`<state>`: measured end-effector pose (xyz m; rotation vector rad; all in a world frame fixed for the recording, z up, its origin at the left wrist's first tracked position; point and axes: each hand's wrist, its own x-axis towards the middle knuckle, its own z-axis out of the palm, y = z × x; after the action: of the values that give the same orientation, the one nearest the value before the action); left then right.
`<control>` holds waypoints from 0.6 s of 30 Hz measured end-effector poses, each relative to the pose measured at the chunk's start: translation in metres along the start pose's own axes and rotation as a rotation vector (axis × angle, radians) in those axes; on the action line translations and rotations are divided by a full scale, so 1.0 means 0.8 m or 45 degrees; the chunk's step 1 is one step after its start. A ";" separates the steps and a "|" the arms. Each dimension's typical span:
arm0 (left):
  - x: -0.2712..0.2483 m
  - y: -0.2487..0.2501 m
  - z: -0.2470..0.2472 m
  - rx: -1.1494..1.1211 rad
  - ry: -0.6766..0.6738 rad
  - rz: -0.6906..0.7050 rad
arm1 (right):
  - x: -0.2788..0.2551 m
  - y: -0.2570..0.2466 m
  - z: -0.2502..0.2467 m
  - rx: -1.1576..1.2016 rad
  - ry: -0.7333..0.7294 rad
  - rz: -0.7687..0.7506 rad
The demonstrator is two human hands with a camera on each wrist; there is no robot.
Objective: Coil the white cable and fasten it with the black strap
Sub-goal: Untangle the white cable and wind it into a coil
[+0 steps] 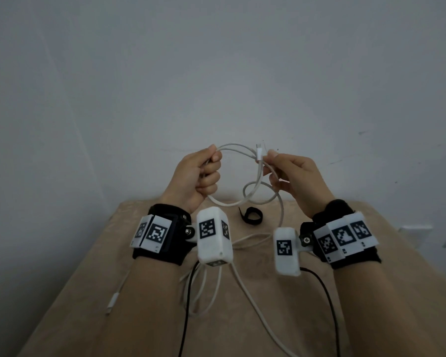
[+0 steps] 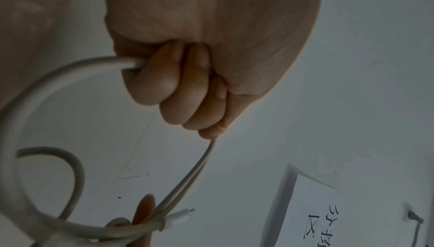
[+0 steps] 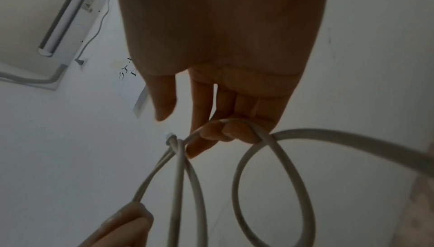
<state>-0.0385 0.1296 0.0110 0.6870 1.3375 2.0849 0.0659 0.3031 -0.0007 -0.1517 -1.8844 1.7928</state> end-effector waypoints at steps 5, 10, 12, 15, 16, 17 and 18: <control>0.001 -0.002 -0.001 -0.027 0.011 0.000 | -0.003 -0.001 0.007 -0.040 -0.037 -0.044; 0.001 -0.003 -0.001 -0.057 0.002 -0.012 | -0.002 0.001 0.009 0.036 -0.010 0.000; 0.001 -0.002 0.001 -0.085 -0.003 -0.029 | -0.003 0.000 0.009 0.070 -0.019 0.014; 0.001 -0.001 0.002 -0.128 -0.018 -0.047 | -0.002 0.000 0.010 0.117 -0.015 0.024; 0.001 -0.001 0.002 -0.136 -0.023 -0.054 | -0.002 0.001 0.010 0.128 -0.013 0.028; 0.001 -0.001 0.001 -0.137 -0.028 -0.063 | -0.002 0.001 0.010 0.135 -0.012 0.031; 0.001 -0.001 0.000 -0.126 -0.033 -0.071 | -0.002 0.001 0.010 0.138 -0.014 0.035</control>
<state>-0.0388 0.1302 0.0104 0.6258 1.2164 2.0753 0.0635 0.2957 -0.0019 -0.1292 -1.7954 1.9130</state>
